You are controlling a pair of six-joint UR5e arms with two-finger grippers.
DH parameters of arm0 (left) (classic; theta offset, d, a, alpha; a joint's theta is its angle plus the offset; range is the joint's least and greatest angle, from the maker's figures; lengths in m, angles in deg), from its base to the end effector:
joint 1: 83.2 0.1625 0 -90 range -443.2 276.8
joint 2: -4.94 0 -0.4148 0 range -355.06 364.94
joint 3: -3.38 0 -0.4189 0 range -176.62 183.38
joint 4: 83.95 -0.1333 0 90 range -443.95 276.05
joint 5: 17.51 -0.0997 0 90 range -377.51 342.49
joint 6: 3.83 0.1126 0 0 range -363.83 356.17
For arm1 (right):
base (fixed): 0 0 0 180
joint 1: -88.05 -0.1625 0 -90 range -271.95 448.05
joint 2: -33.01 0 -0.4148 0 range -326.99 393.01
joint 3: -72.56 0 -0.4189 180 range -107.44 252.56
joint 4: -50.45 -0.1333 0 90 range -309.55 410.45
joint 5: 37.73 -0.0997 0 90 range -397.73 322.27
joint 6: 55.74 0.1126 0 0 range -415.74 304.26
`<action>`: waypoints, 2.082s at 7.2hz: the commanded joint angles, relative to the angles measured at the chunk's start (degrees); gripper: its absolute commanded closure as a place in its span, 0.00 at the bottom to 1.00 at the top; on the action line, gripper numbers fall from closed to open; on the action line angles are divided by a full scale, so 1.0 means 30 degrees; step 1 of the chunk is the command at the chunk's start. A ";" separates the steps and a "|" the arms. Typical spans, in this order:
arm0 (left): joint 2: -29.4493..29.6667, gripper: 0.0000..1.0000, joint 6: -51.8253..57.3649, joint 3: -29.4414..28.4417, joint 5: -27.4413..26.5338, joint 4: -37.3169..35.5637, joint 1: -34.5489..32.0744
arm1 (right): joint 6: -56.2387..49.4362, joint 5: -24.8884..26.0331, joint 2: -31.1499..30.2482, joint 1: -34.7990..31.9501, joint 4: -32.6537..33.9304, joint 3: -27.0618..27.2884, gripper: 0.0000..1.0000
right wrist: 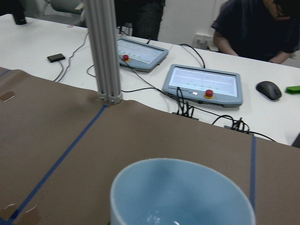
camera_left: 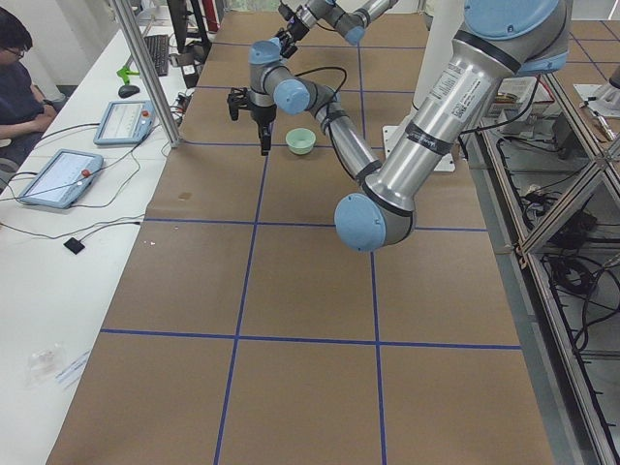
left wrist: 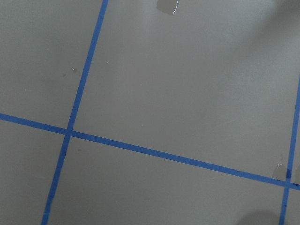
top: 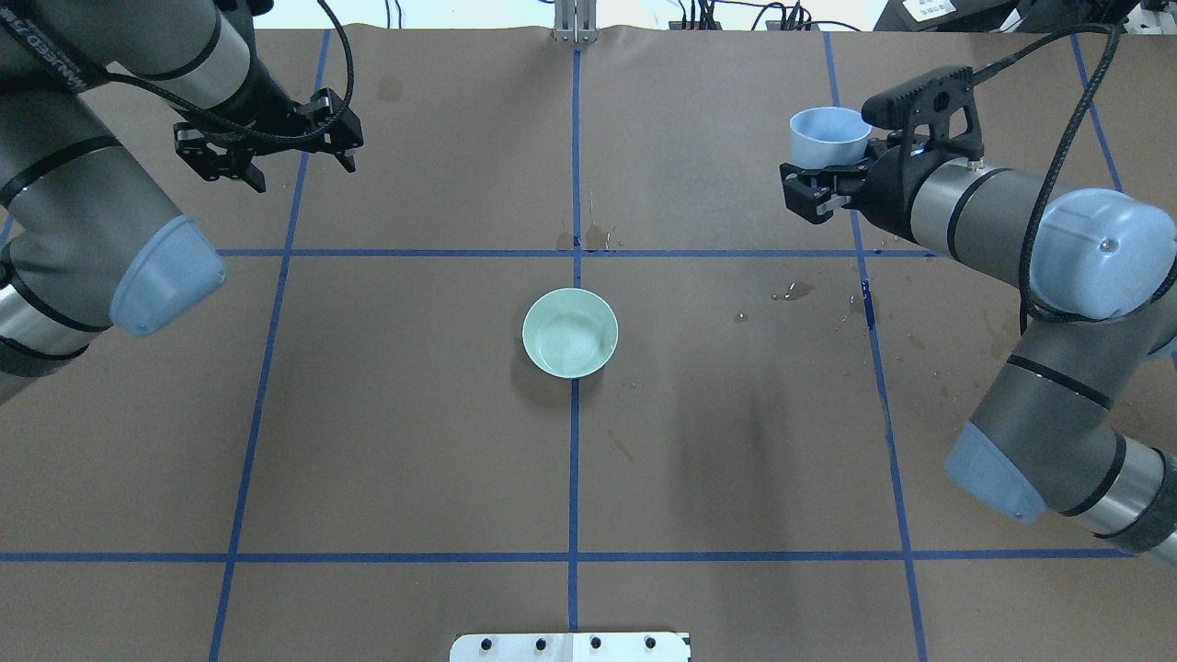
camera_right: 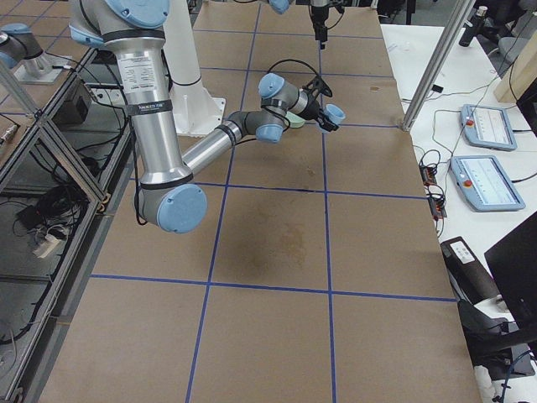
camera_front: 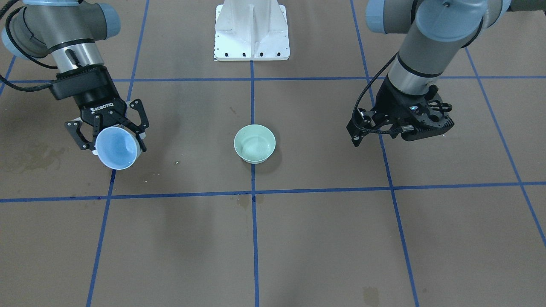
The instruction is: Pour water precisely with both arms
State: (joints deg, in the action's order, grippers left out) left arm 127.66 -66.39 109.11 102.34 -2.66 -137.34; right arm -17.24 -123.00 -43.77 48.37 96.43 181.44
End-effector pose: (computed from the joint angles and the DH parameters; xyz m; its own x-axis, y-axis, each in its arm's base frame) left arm 0.3130 -0.5649 0.2093 0.6378 -0.2001 -0.7437 0.2508 0.9670 -0.0451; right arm -0.3573 -0.4817 0.2738 0.6611 -0.4649 0.5889 -0.2900 0.5655 0.7721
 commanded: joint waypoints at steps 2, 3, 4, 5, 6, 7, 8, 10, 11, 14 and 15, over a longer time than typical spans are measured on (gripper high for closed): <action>-0.1467 0.00 0.2070 0.0671 0.0127 -0.0025 -0.1200 | -0.0409 0.1984 0.1071 0.3574 -0.1898 -0.0462 1.00; -0.1704 0.00 0.2393 0.0702 0.0157 -0.0025 -0.1289 | -0.0409 0.2201 0.1131 0.4052 -0.3709 -0.1305 1.00; -0.1822 0.00 0.2570 0.0673 0.0157 -0.0025 -0.1435 | -0.0438 0.2958 0.1131 0.4491 -0.6163 -0.1952 1.00; -0.1997 0.00 0.2775 0.0731 0.0186 -0.0054 -0.1524 | -0.0496 0.3342 0.0928 0.5308 -0.6652 -0.1987 1.00; -0.2115 0.00 0.2777 0.0731 0.0187 -0.0025 -0.1553 | -0.0874 0.3549 0.1042 0.6099 -0.6599 -0.2046 1.00; -0.2261 0.00 0.2806 0.0731 0.0187 -0.0025 -0.1554 | -0.1516 0.3522 0.1101 0.6571 -0.6424 -0.2220 1.00; -0.2437 0.00 0.2864 0.0731 0.0187 0.0004 -0.1670 | -0.2102 0.3435 0.1102 0.6837 -0.6335 -0.2541 1.00; -0.2758 0.00 0.3799 0.0760 0.0187 -0.0025 -0.1962 | -0.2606 0.3376 0.2265 0.6956 -0.3337 -0.2661 1.00; -0.2761 0.00 0.3831 0.0761 0.0158 -0.0025 -0.2080 | -0.2606 0.3375 0.3028 0.6957 -0.1925 -0.2662 1.00; -0.3082 0.00 0.4359 0.0761 0.0187 -0.0025 -0.2461 | -0.2694 0.1624 0.4148 0.6928 0.1774 -0.2720 1.00; -0.3112 0.00 0.4388 0.0732 0.0187 -0.0054 -0.2462 | -0.2694 0.0979 0.4265 0.6840 0.2941 -0.2720 1.00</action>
State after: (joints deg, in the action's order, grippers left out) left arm 118.55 -53.47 111.38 102.90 -2.77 -144.56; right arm -25.28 -117.56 -31.70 69.10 100.80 173.33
